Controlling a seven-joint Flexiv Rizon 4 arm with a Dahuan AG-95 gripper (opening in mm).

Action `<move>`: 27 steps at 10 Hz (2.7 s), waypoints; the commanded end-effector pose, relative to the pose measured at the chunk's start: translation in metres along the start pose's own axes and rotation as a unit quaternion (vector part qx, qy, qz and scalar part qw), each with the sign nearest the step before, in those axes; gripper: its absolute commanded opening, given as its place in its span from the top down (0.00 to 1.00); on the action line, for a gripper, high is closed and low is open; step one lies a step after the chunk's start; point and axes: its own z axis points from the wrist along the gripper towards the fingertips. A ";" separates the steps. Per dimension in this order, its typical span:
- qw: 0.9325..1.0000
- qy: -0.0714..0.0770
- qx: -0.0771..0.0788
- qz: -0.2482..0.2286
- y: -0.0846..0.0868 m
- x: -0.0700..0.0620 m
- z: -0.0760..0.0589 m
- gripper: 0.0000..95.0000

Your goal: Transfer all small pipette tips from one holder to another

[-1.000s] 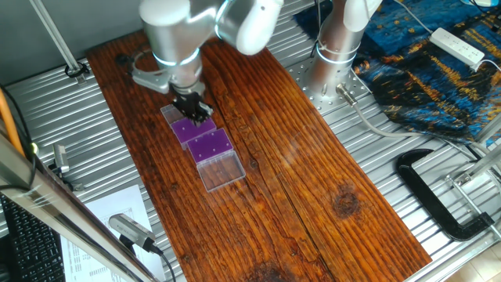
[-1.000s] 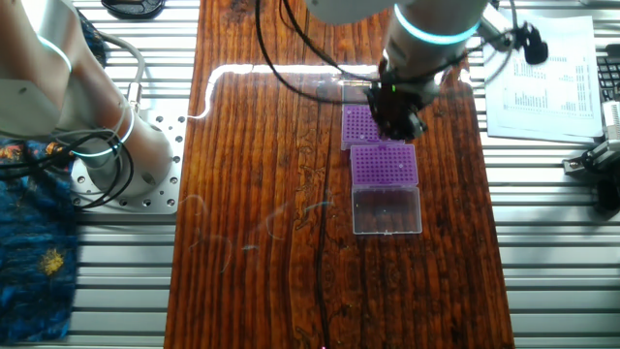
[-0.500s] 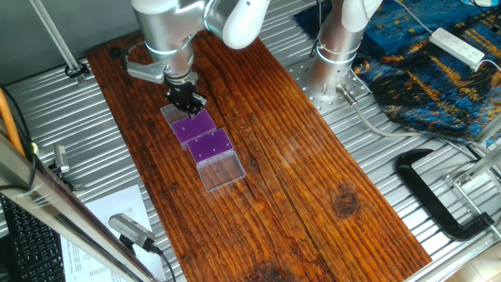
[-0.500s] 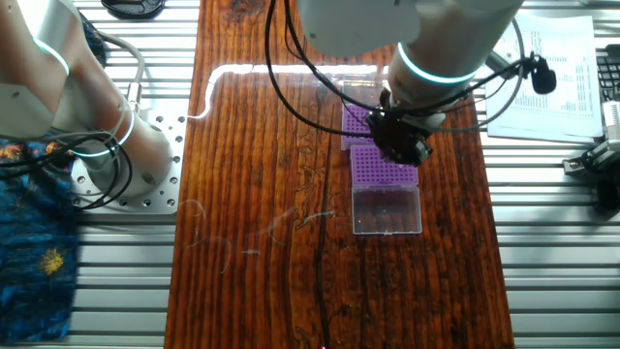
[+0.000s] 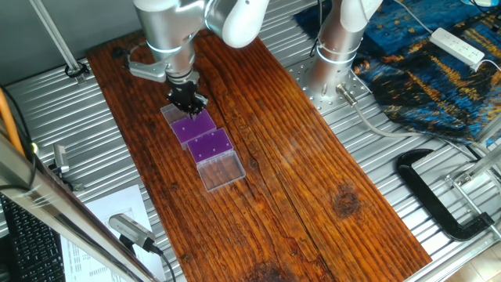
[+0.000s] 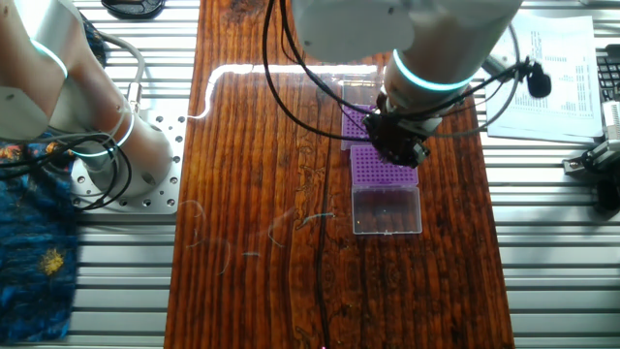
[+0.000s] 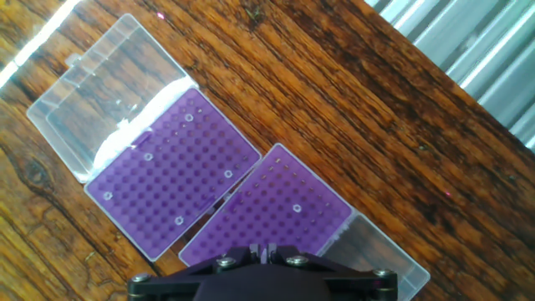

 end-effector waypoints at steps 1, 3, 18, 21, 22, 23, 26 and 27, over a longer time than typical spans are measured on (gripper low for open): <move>1.000 -0.002 0.001 -0.002 0.000 0.000 0.002 1.00; 1.000 -0.002 0.001 -0.002 0.001 -0.001 0.004 1.00; 1.000 -0.003 0.003 -0.002 0.000 -0.002 0.013 1.00; 1.000 -0.003 0.004 -0.001 0.000 -0.002 0.015 1.00; 1.000 -0.003 0.005 -0.001 0.000 -0.002 0.015 1.00; 1.000 -0.003 0.004 -0.001 0.000 -0.002 0.015 1.00; 1.000 -0.001 0.006 0.000 0.000 -0.002 0.016 1.00; 1.000 -0.001 0.006 0.000 0.000 -0.002 0.017 1.00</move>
